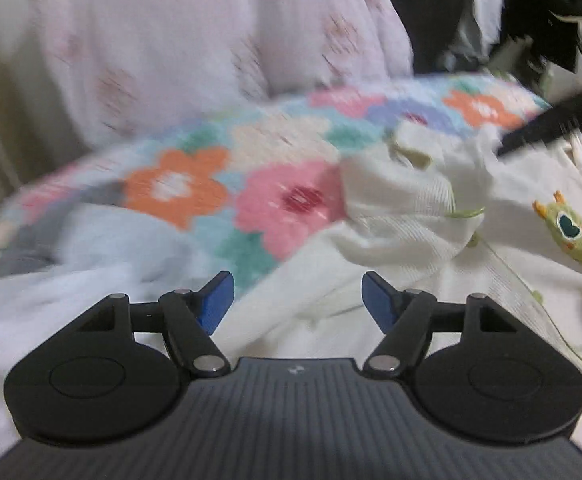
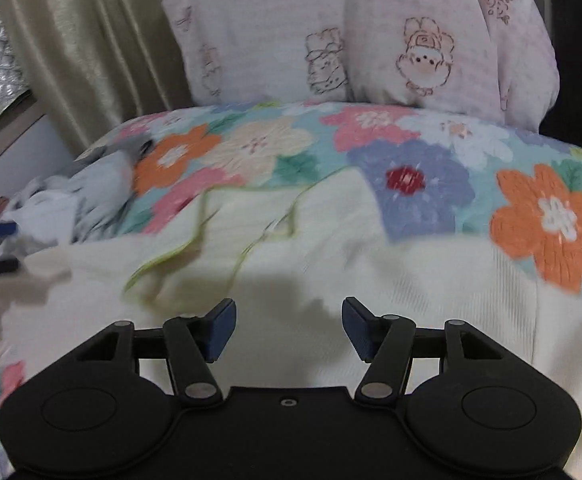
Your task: Fold clothes
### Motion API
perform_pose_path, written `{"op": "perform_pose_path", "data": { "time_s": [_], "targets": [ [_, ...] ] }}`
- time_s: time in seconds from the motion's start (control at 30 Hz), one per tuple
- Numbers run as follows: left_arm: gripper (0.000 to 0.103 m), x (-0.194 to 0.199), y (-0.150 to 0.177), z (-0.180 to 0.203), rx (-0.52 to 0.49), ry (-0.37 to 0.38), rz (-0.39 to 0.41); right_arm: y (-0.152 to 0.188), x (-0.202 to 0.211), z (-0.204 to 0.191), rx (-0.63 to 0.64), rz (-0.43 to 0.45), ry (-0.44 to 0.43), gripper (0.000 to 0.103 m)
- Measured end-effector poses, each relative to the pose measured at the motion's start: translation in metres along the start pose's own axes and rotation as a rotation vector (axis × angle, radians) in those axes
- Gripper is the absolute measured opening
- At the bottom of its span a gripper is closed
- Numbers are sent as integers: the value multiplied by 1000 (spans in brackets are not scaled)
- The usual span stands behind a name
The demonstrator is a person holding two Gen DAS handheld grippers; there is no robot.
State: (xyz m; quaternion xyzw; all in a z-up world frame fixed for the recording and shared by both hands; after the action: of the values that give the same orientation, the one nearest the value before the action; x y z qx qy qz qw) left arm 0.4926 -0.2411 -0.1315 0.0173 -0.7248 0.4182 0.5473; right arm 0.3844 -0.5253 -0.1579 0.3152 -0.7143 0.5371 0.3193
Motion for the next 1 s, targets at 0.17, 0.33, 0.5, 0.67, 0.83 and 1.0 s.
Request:
{"op": "perform_pose_path", "data": {
  "time_s": [0.17, 0.33, 0.5, 0.67, 0.83, 1.0],
  "targets": [
    [70, -64, 0, -1, -38, 50, -71, -46, -39, 15, 66, -47, 53, 65],
    [25, -102, 7, -10, 112, 46, -219, -51, -93, 36, 58, -128, 50, 65],
    [3, -62, -38, -1, -18, -120, -35, -58, -101, 8, 204, -38, 13, 17],
    [6, -53, -57, -43, 261, -145, 91, -102, -36, -4, 227, 266, -13, 16],
    [26, -116, -26, -53, 390, -123, -83, -93, -99, 29, 156, 37, 244, 29],
    [47, -87, -34, -46, 349, -164, 65, -83, -71, -14, 201, 140, 178, 55]
  ]
}}
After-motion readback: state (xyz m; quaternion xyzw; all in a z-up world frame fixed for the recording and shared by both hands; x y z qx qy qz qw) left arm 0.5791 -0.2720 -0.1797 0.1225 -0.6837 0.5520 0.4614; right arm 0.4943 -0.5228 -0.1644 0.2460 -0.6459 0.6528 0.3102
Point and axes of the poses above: each gripper's, at about its wrist camera, not at the fingertips, and x roughly against the way its jaws point, z to its right, y to its underside, the point moved 10 cm from there along -x, roughly the way its jaws point, and after that the axes turned 6 degrees about -z, right-handed, at the moved point
